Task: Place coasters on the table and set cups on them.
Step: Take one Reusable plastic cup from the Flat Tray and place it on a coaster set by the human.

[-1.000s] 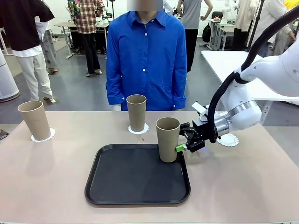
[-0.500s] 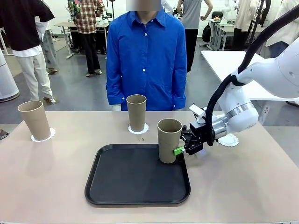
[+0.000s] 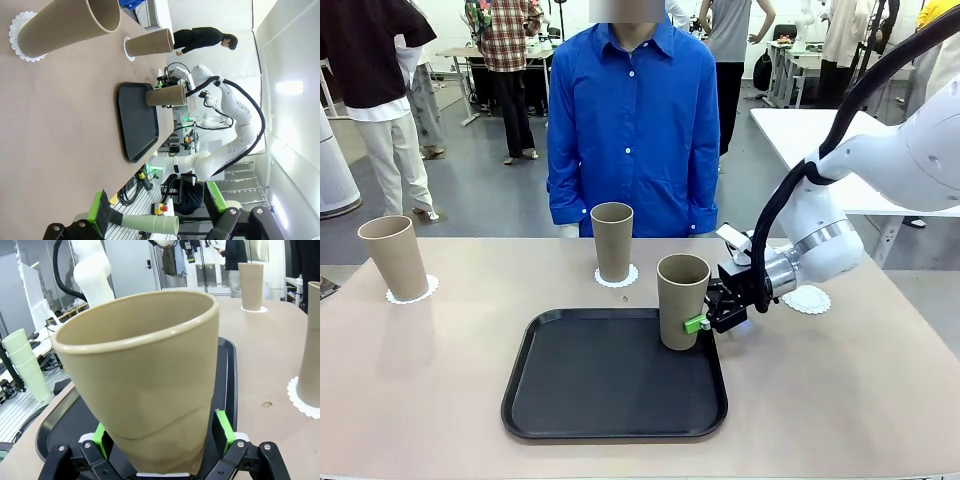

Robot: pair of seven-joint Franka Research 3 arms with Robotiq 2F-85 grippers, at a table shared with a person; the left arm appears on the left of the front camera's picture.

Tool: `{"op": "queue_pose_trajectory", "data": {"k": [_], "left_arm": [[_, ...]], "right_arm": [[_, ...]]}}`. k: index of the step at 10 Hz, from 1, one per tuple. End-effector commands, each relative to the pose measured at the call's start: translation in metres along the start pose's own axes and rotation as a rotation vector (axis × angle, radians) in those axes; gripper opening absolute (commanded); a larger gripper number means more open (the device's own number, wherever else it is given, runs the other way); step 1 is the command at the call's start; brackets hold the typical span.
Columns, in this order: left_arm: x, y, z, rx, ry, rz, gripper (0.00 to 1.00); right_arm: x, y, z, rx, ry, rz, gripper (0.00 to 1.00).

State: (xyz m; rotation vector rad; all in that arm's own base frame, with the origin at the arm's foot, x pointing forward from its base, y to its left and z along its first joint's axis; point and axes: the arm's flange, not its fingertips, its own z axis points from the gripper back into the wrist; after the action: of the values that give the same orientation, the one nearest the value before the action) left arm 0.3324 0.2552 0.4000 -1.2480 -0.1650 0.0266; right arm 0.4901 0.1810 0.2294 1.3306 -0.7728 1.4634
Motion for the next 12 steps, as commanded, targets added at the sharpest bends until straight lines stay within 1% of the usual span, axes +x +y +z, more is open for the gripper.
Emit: {"op": "queue_pose_trajectory", "data": {"k": [1, 2, 3, 4, 5, 6, 7, 8, 9, 10, 12], "left_arm": [[0.0, -0.002, 0.001, -0.008, -0.01, 0.001, 1.0], [0.0, -0.002, 0.001, -0.008, -0.01, 0.001, 1.0], [0.0, -0.002, 0.001, -0.008, -0.01, 0.001, 1.0], [0.0, -0.002, 0.001, -0.008, -0.01, 0.001, 1.0], [0.0, -0.002, 0.001, -0.008, -0.01, 0.001, 1.0], [0.0, -0.002, 0.001, -0.008, -0.01, 0.001, 1.0], [0.0, -0.002, 0.001, -0.008, -0.01, 0.001, 1.0], [0.0, -0.002, 0.001, -0.008, -0.01, 0.001, 1.0], [0.0, -0.002, 0.001, -0.008, -0.01, 0.001, 1.0], [0.0, -0.002, 0.001, -0.008, -0.01, 0.001, 1.0], [0.0, -0.002, 0.001, -0.008, -0.01, 0.001, 1.0]], "right_arm": [[0.001, -0.01, -0.007, 0.022, 0.027, -0.012, 1.0], [0.001, -0.011, -0.007, 0.028, 0.029, -0.011, 1.0], [0.0, -0.01, -0.007, 0.056, 0.038, 0.0, 0.43], [-0.001, -0.01, -0.007, 0.06, 0.04, 0.005, 0.43], [-0.001, -0.009, -0.006, 0.062, 0.038, 0.007, 0.0], [-0.002, -0.008, -0.005, 0.064, 0.035, 0.01, 0.41], [0.0, -0.004, -0.005, 0.06, 0.034, 0.012, 0.0], [0.007, 0.005, -0.007, 0.009, 0.031, 0.0, 0.0], [0.021, 0.018, -0.011, -0.027, 0.026, -0.029, 0.0], [0.043, 0.033, -0.015, -0.042, 0.018, -0.018, 0.0], [0.104, 0.06, -0.027, -0.094, 0.061, 0.021, 0.0]]}}
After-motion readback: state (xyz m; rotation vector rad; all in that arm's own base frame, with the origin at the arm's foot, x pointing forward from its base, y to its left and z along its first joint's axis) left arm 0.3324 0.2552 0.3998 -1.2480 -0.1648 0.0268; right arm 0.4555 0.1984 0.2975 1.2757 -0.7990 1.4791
